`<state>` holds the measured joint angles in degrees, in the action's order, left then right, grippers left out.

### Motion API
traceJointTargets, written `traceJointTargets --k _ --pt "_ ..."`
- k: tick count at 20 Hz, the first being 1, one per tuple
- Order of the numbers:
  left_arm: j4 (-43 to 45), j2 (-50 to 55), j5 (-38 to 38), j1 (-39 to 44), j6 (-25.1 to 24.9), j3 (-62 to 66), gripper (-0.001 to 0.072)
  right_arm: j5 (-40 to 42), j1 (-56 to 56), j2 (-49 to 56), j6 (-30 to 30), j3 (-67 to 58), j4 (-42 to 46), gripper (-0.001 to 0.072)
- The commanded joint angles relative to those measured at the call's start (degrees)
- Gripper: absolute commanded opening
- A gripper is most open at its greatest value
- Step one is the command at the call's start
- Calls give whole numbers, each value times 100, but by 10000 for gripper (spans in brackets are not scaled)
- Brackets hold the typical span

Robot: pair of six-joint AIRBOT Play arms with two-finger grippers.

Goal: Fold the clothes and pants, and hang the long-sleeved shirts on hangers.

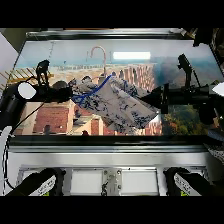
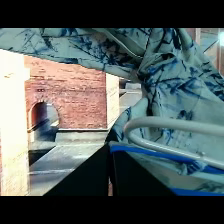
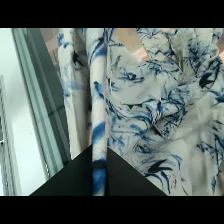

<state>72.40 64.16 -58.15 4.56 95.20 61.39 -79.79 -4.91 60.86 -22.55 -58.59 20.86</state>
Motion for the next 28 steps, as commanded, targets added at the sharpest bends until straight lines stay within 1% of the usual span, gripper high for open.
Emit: traceJointTargets --k 1,2,4,6,7,10,13,19,22,24,28 --pt "7 -15 -146 -129 -107 4 14 9 -2 -72 24 181 118 10" --pt "4 -15 -184 -129 -188 4 14 68 0 -94 24 181 7 10" --pt "-83 -11 -236 -50 -188 2 14 334 7 -168 74 179 -544 10" --pt "-280 -13 -162 210 -284 4 14 686 11 -256 313 179 -1141 10" --pt "-348 -13 -116 374 -350 4 14 861 11 -295 326 179 -1338 10" --pt "-295 4 120 629 -350 4 14 835 11 -361 323 179 -1665 10" --pt "-313 61 225 444 -326 2 14 555 11 -382 170 179 -1504 10" --pt "-343 55 63 -20 -330 4 14 466 11 -470 9 179 -933 10" --pt "-339 57 59 -48 -350 4 14 245 11 -470 -46 179 -754 10" --pt "-341 55 72 -48 -350 4 14 238 11 -476 -116 179 -627 10" --pt "-337 55 48 -48 -444 4 14 232 9 -490 -153 181 22 10"
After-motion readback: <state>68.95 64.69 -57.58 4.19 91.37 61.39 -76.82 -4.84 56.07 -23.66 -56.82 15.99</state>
